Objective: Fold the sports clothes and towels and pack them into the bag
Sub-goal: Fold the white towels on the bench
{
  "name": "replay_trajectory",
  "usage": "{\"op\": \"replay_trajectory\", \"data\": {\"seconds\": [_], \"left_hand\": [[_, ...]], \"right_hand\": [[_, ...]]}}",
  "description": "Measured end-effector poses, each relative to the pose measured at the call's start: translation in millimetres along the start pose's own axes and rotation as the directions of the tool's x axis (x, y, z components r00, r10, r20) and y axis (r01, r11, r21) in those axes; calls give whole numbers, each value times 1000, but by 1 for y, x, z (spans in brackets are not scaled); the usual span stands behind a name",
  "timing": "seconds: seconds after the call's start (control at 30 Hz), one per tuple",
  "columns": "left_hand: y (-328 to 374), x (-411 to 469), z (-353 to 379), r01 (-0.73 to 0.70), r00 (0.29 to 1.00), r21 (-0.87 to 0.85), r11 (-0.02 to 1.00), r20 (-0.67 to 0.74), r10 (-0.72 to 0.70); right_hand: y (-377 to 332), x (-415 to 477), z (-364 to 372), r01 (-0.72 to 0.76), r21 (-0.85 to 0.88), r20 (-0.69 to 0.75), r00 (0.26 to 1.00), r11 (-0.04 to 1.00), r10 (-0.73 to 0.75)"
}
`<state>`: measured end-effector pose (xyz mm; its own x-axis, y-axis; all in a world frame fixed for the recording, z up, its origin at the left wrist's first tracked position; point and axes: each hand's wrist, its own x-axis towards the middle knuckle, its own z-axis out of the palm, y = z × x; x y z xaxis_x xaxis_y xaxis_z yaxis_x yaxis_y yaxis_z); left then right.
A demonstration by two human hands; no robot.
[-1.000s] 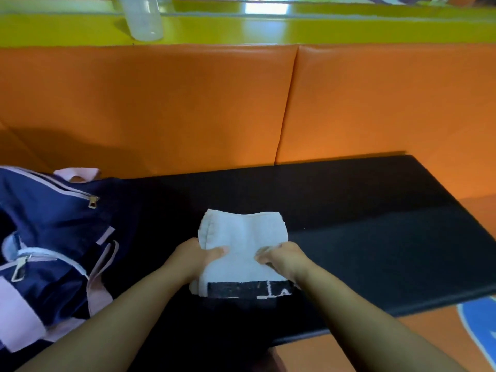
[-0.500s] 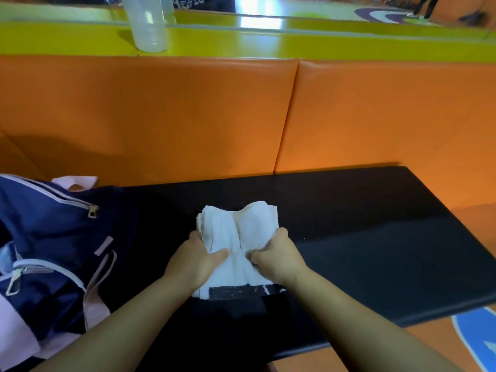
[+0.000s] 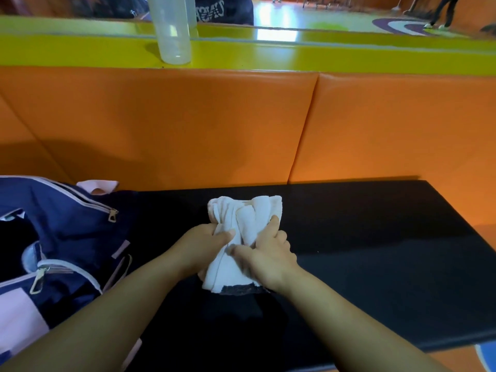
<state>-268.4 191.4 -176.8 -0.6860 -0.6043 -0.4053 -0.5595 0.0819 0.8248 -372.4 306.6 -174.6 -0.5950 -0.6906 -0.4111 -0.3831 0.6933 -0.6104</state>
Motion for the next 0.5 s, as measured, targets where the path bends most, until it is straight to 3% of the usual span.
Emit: {"op": "replay_trajectory", "data": {"seconds": [0.13,0.27,0.5], "left_hand": [[6,-5,-9,-56,998,49,997,-8,57],[7,-12,-14,-98,993,-114,989,57,105],[12,-30,-8,-236,969,-155,959,38,245]], "right_hand": [[-13,-8,-2,58,-148,-10,998,987,-60],[-21,-9,-5,95,-317,-92,987,944,-130],[-26,2,-3,110,-437,-239,943,893,-233]]}}
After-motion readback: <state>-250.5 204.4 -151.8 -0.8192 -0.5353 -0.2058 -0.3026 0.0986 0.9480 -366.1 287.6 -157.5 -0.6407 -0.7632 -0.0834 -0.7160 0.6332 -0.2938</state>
